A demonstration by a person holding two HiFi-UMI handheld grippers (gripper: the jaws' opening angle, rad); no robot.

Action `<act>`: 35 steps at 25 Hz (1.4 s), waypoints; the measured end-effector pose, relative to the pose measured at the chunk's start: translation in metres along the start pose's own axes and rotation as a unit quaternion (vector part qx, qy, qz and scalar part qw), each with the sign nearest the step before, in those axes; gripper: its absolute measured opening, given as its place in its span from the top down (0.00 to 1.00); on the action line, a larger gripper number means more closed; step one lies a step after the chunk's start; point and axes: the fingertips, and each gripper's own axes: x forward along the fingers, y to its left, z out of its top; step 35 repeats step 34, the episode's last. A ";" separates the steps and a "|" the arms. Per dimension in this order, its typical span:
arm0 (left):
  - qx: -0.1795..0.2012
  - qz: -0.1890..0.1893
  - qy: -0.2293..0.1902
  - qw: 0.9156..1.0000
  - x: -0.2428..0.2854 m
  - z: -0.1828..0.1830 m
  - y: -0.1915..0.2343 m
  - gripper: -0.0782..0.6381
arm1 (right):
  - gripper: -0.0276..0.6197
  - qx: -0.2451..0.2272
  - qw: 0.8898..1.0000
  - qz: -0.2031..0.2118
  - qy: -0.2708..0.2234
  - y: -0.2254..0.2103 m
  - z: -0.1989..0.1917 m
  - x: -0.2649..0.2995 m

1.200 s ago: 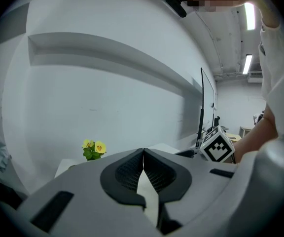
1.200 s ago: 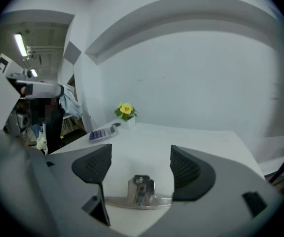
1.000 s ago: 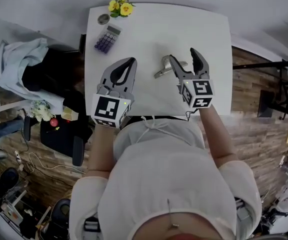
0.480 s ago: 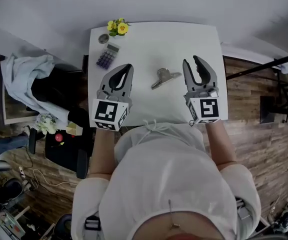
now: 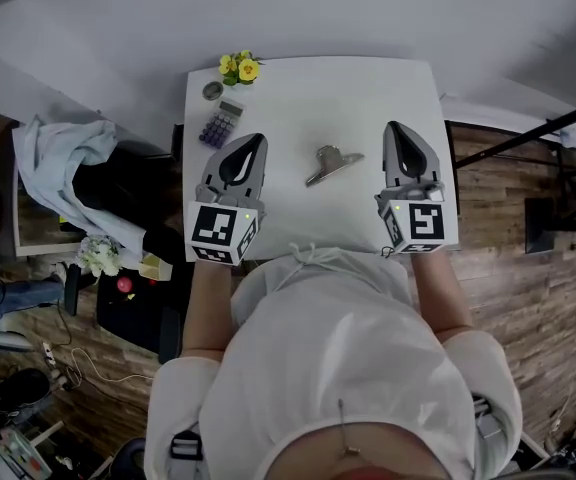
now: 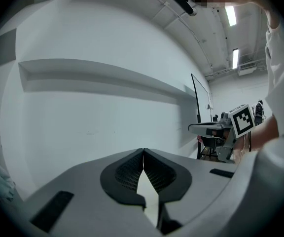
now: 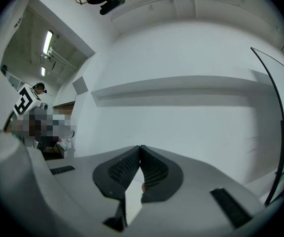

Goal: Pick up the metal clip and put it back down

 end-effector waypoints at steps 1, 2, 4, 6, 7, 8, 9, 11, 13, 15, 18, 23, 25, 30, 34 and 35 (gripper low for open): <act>0.001 0.000 0.000 1.000 0.000 0.000 0.000 0.87 | 0.95 0.007 1.000 -0.001 0.002 -0.001 -0.001 0.000; 0.001 0.000 0.001 1.000 0.000 0.000 0.001 0.87 | 0.95 0.011 1.000 -0.001 0.003 -0.001 -0.002 0.001; 0.000 0.000 0.001 1.000 0.000 0.000 0.003 0.87 | 0.95 0.013 1.000 0.002 0.004 -0.001 -0.003 0.003; 0.000 0.002 0.000 1.000 0.000 0.000 0.003 0.87 | 0.95 0.012 1.000 0.010 0.006 0.001 -0.004 0.003; -0.001 0.002 0.000 1.000 -0.001 0.000 0.003 0.87 | 0.95 0.011 1.000 0.014 0.008 0.003 -0.004 0.003; -0.002 0.002 -0.001 1.000 -0.001 0.001 0.003 0.87 | 0.96 0.010 1.000 0.020 0.009 0.004 -0.005 0.002; -0.002 0.003 -0.001 1.000 -0.002 0.002 0.003 0.87 | 0.96 0.011 1.000 0.024 0.011 0.005 -0.006 0.002; -0.002 0.005 0.000 1.000 -0.003 0.003 0.004 0.87 | 0.96 0.017 0.999 0.032 0.018 0.008 -0.009 0.003; -0.001 0.007 0.003 1.000 -0.004 0.001 0.007 0.87 | 0.96 0.021 0.998 0.041 0.031 0.012 -0.015 0.005; -0.002 0.010 0.008 1.000 -0.005 -0.002 0.009 0.87 | 0.96 0.021 0.998 0.052 0.040 0.019 -0.020 0.008; -0.003 0.011 0.015 1.000 -0.005 -0.006 0.010 0.87 | 0.96 0.020 0.997 0.062 0.043 0.026 -0.023 0.009; -0.006 0.012 0.019 1.000 -0.006 -0.010 0.009 0.87 | 0.96 0.032 0.997 0.062 0.039 0.027 -0.023 0.010; -0.007 0.012 0.019 1.000 -0.006 -0.011 0.010 0.87 | 0.96 0.034 0.997 0.060 0.038 0.027 -0.024 0.011; -0.011 0.013 0.019 1.000 -0.005 -0.014 0.011 0.87 | 0.96 0.034 0.997 0.060 0.044 0.029 -0.029 0.011; -0.012 0.011 0.021 1.000 0.000 -0.016 0.009 0.87 | 0.96 0.034 0.997 0.060 0.045 0.027 -0.032 0.012; -0.012 0.011 0.021 1.000 0.000 -0.016 0.009 0.87 | 0.96 0.034 0.997 0.060 0.045 0.027 -0.032 0.012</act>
